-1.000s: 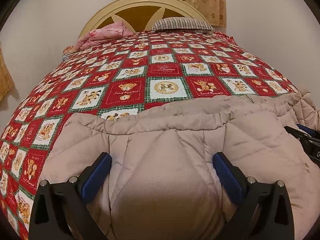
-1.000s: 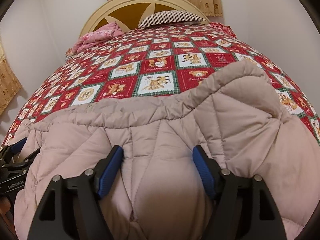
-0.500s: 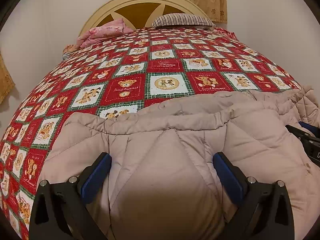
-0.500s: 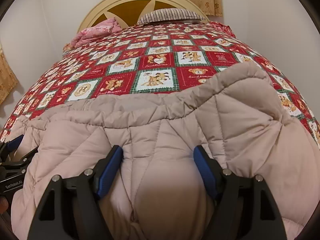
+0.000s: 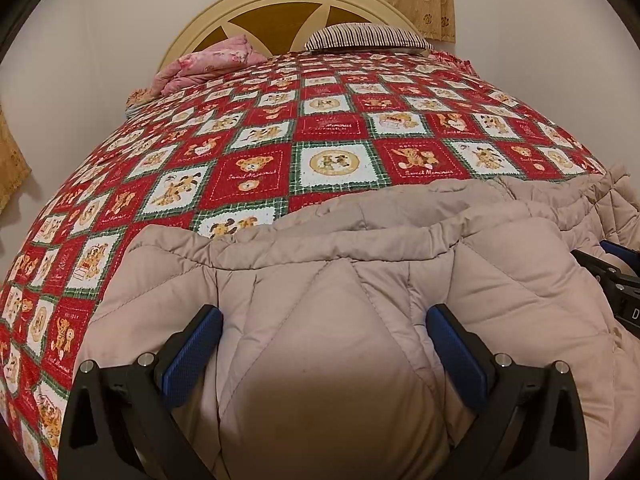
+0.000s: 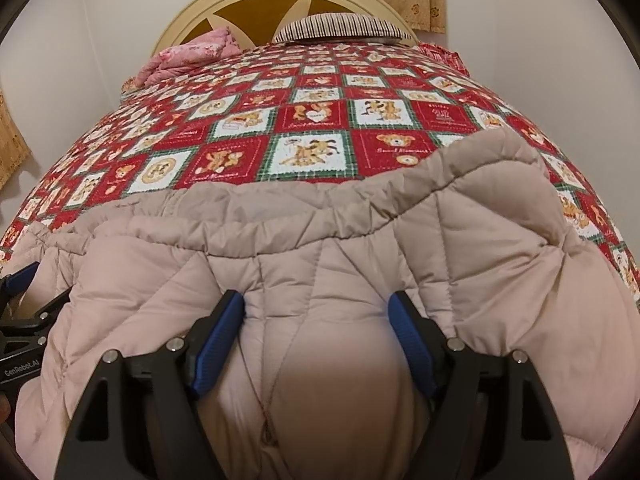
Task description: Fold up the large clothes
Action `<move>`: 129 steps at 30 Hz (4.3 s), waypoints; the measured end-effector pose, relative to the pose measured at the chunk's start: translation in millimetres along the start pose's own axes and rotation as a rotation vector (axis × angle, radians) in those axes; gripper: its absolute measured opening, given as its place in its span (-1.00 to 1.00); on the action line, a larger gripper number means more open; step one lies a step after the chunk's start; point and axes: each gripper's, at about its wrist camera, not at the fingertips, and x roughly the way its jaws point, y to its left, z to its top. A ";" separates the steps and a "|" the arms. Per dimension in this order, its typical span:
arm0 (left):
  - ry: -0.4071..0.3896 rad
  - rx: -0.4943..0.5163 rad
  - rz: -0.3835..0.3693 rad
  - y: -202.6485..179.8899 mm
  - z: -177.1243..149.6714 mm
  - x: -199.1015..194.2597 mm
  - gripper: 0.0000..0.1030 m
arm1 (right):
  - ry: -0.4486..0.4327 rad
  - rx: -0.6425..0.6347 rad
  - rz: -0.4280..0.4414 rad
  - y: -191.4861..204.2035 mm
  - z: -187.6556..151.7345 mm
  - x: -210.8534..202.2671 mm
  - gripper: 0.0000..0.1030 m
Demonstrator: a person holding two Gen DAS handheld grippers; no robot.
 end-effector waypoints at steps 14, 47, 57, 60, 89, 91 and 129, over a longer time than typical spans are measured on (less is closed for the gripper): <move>-0.004 0.000 0.002 1.2 -1.1 0.5 0.98 | -0.158 0.046 0.048 12.1 -5.3 -59.9 0.50; -0.016 -0.007 0.007 2.1 -1.6 -4.2 0.98 | -0.036 -0.181 0.010 62.2 -44.2 -23.1 0.62; -0.018 -0.006 0.010 1.8 -1.8 -4.6 0.98 | -0.033 -0.188 0.001 63.0 -44.5 -21.8 0.63; -0.018 -0.010 0.009 3.4 -1.1 -4.8 0.98 | -0.033 -0.191 -0.004 63.3 -44.0 -20.2 0.63; -0.010 -0.617 -0.396 126.6 -186.1 -138.3 0.98 | -0.048 -0.178 0.025 60.8 -44.1 -24.4 0.65; -0.057 -0.657 -0.403 131.3 -183.7 -136.0 0.98 | -0.049 -0.178 0.026 61.6 -44.7 -24.8 0.65; -0.509 0.653 -0.403 -260.8 -55.9 -202.0 -0.69 | -0.229 0.392 0.645 -211.7 22.5 -167.3 0.81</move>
